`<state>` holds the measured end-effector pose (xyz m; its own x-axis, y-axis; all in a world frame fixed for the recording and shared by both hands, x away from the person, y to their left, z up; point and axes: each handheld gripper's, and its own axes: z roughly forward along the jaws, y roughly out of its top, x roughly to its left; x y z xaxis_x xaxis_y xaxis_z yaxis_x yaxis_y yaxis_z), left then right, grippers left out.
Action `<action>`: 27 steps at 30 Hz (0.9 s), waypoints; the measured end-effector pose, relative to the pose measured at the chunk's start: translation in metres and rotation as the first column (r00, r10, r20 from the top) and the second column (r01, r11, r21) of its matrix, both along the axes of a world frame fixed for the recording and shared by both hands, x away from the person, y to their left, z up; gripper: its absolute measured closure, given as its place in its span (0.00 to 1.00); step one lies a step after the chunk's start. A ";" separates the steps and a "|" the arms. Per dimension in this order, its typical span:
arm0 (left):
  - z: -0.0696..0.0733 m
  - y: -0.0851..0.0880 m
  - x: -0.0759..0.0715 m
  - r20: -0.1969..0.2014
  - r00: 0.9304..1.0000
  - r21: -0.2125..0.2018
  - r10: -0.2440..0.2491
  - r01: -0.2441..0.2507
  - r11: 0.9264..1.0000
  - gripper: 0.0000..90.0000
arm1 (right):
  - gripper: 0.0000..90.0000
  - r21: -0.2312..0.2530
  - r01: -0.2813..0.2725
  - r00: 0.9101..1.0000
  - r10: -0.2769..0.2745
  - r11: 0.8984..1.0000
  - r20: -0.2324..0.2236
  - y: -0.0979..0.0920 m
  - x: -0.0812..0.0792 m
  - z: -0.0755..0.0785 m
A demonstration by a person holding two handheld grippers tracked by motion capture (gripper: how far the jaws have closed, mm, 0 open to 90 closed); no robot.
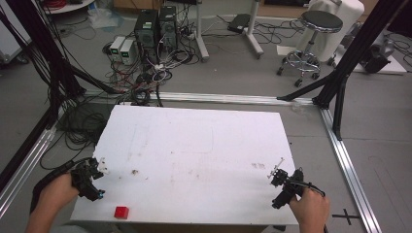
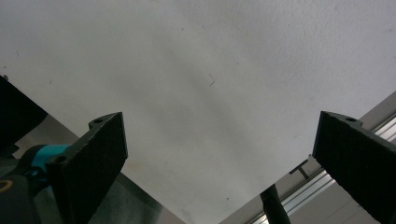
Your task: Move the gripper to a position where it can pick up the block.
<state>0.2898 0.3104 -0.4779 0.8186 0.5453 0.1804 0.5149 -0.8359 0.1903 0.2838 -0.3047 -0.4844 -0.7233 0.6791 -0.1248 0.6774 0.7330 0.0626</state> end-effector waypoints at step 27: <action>0.001 -0.002 0.000 0.003 1.000 -0.010 -0.019 0.019 1.000 0.22 | 0.03 -0.003 0.001 1.000 -0.001 1.000 -0.006 0.000 -0.001 0.002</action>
<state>0.2893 0.3089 -0.4771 0.8282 0.5316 0.1777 0.4984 -0.8435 0.2005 0.2826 -0.3050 -0.4819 -0.7232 0.6797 -0.1225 0.6786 0.7323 0.0569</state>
